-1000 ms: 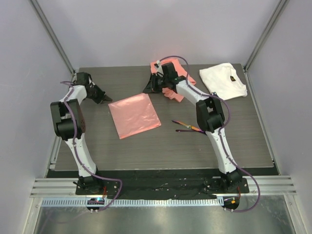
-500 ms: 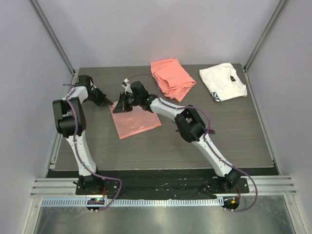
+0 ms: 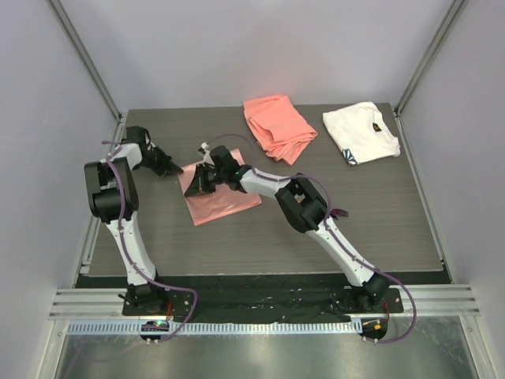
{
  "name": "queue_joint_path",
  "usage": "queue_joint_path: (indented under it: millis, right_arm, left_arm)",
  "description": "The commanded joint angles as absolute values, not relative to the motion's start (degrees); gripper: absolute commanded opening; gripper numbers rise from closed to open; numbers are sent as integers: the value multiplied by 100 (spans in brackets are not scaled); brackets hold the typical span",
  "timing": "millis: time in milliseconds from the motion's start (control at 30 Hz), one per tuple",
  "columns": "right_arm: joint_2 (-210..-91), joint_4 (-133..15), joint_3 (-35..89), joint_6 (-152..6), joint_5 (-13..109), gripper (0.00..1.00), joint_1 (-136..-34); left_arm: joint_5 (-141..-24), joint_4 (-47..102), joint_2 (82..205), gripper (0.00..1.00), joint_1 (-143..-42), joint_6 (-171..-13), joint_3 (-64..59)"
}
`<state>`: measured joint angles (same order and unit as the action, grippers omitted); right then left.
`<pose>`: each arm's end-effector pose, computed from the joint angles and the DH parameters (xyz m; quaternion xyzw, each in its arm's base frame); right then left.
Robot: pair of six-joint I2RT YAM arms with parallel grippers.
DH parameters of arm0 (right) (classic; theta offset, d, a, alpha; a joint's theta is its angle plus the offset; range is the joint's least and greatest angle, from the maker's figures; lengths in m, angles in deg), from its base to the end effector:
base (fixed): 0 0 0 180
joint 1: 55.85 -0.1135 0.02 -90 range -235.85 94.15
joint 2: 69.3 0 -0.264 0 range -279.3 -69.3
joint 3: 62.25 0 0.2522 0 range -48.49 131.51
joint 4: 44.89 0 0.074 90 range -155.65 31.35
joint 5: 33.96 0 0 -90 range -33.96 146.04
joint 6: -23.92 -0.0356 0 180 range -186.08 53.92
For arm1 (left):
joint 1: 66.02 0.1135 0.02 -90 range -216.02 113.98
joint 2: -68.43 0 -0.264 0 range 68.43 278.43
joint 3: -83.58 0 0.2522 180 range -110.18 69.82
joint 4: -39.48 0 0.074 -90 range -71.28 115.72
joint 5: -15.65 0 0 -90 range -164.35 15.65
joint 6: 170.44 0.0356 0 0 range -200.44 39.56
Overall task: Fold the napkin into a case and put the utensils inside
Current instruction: Smooth out the square-folded napkin at the center of the board.
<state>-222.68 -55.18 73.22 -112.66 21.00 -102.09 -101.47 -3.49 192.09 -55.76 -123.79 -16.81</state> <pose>0.3912 0.4380 0.1055 -0.1522 0.8187 0.5328 0.1506 0.4364 0.0625 0.1369 -0.3859 0.8708 -0.2769 0.1265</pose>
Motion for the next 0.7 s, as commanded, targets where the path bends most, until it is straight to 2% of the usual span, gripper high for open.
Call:
queue_joint_path:
  millis: [0,467,667]
  right_arm:
    - [-22083,-5188,7131,-11187,2001,1,-10261]
    - [-21310,-4371,5296,-11248,1544,1,-10393]
    - [-20966,-4325,4925,-11003,1394,1,-10428]
  left_arm:
    - [-9738,-381,19429,0,-5565,-12324,-1525]
    - [-9562,-319,19412,0,-5494,-12438,-1429]
    - [-9562,-284,19394,0,-5494,-12465,-1385]
